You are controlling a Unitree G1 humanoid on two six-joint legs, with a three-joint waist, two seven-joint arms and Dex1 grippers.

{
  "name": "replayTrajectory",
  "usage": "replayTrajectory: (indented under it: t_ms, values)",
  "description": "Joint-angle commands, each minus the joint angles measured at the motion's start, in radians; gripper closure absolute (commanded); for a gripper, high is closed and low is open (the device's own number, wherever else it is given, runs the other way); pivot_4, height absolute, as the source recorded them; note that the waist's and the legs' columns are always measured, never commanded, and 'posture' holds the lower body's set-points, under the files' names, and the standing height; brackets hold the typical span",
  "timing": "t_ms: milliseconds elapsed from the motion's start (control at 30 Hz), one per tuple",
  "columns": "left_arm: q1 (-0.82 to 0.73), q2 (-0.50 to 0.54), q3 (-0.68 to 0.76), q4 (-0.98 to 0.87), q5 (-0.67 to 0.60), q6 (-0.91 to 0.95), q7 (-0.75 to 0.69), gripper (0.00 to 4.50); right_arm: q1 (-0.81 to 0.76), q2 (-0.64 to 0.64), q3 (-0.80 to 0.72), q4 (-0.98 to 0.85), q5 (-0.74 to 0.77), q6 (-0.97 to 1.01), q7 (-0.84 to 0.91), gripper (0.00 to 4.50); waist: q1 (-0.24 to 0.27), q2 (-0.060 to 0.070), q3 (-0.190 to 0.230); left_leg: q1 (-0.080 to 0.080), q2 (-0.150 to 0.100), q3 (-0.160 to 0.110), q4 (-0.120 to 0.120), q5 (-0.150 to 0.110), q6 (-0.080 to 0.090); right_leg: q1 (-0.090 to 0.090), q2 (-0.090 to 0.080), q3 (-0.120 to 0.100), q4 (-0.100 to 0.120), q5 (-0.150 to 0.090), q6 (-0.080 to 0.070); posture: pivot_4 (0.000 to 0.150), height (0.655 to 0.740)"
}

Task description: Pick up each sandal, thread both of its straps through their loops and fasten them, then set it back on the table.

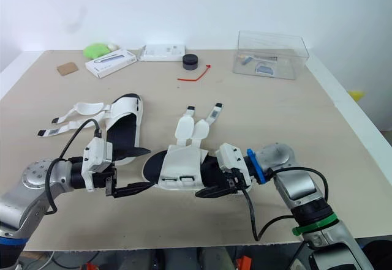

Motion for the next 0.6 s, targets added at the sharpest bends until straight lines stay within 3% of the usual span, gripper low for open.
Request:
replayTrajectory:
  t_ms: [33, 267, 433, 533, 600]
  values:
    - [-0.015, -0.006, 0.004, -0.009, 0.006, -0.012, 0.006, 0.0, 0.022, -0.045, -0.072, -0.066, 0.058, 0.024, 0.009, 1.29, 0.002, 0.0, 0.0, 0.0, 0.0, 0.0, 0.0, 0.0, 0.0, 0.0, 0.0, 0.0, 0.0, 0.0, 0.0, 0.15, 0.74]
    - [-0.056, -0.034, -0.031, 0.073, 0.047, -0.028, 0.01, 0.0, 0.097, -0.15, -0.158, -0.095, 0.1, 0.07, 0.004, 1.29, 0.003, 0.0, 0.0, 0.0, 0.0, 0.0, 0.0, 0.0, 0.0, 0.001, 0.0, 0.0, 0.0, 0.0, 0.0, 0.15, 0.74]
    - [-0.093, -0.056, -0.058, 0.131, 0.099, -0.086, -0.005, 0.0, 0.075, -0.13, -0.24, -0.087, 0.167, 0.173, -0.096, 1.29, 0.002, 0.0, 0.0, 0.001, 0.0, 0.0, 0.0, 0.0, 0.0, 0.001, 0.001, 0.001, 0.0, 0.0, 0.0, 0.15, 0.74]
    - [-0.122, -0.059, -0.087, 0.191, 0.153, -0.138, -0.022, 0.9, 0.016, -0.093, -0.29, -0.085, 0.244, 0.347, -0.223, 1.2, 0.0, 0.0, 0.0, 0.001, 0.0, 0.001, 0.0, 0.001, -0.001, 0.001, 0.001, 0.001, 0.001, 0.001, 0.0, 0.15, 0.74]
    - [-0.146, -0.064, -0.1, 0.225, 0.173, -0.16, -0.031, 1.87, -0.027, -0.072, -0.308, -0.083, 0.287, 0.474, -0.305, 1.2, 0.0, 0.0, 0.0, 0.001, 0.0, 0.0, 0.0, 0.001, -0.002, 0.001, 0.001, 0.001, 0.001, 0.002, -0.001, 0.15, 0.74]
